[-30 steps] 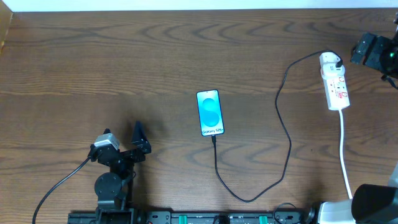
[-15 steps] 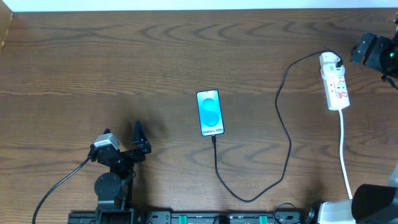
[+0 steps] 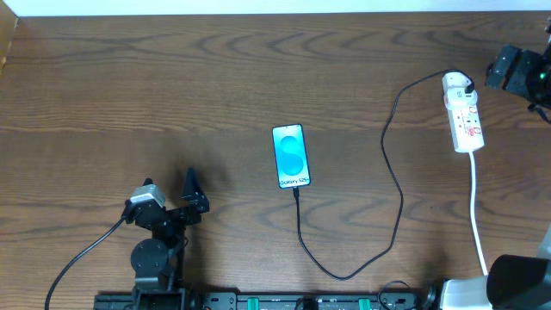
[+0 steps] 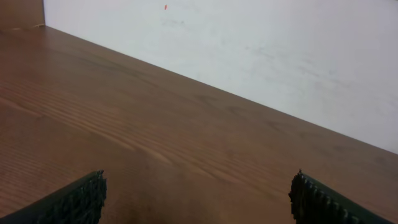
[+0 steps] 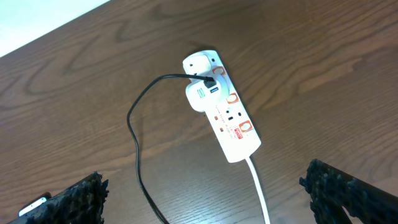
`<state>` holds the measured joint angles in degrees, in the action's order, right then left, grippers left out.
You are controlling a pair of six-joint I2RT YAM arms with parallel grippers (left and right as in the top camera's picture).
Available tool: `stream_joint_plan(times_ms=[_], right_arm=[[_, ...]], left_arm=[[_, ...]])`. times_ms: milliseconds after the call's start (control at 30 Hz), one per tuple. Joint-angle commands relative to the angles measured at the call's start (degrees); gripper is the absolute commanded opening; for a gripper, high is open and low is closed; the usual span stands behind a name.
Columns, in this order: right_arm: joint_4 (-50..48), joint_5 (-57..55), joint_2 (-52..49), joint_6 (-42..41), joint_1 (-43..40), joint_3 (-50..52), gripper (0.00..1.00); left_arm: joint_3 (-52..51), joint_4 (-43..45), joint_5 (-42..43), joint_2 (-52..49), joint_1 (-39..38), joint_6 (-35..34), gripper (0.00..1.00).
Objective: Plug charger to phone and switch on socket
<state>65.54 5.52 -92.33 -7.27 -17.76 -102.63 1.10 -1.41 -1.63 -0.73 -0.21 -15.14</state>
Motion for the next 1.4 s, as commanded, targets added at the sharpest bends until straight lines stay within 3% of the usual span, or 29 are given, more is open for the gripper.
stream_joint_plan(times_ms=[0,267,567,867,1100,1367], right_arm=[[0.09,-0.26,0.39,-0.83,0.20,-0.28,0.99],[-0.39,-0.92,0.42,-0.83,0.20,-0.28,0.99],[-17.92,-0.70,1.11,-0.85,5.64,8.76,0.99],[-47.04,-0.90,8.92,-0.85,13.03,37.88,0.99],[-67.54,-0.90,24.11,-0.85,14.10,67.58,0.99],[-77.29,-2.21,46.49,-0.85,14.10,90.82,0.99]], left_arm=[[-0.87,-2.64,-0.55,0.50,0.26,0.50,0.94],[-0.87,-2.64,-0.55,0.50,0.26,0.50,0.94],[-0.87,-2.64,-0.55,0.50,0.26,0.50,0.93],[-0.87,-2.64,-0.55,0.50,0.26,0.50,0.93],[-0.87,-2.64,-0.55,0.50,0.26,0.50,0.94],[-0.87,-2.64,-0.55,0.50,0.26,0.50,0.93]])
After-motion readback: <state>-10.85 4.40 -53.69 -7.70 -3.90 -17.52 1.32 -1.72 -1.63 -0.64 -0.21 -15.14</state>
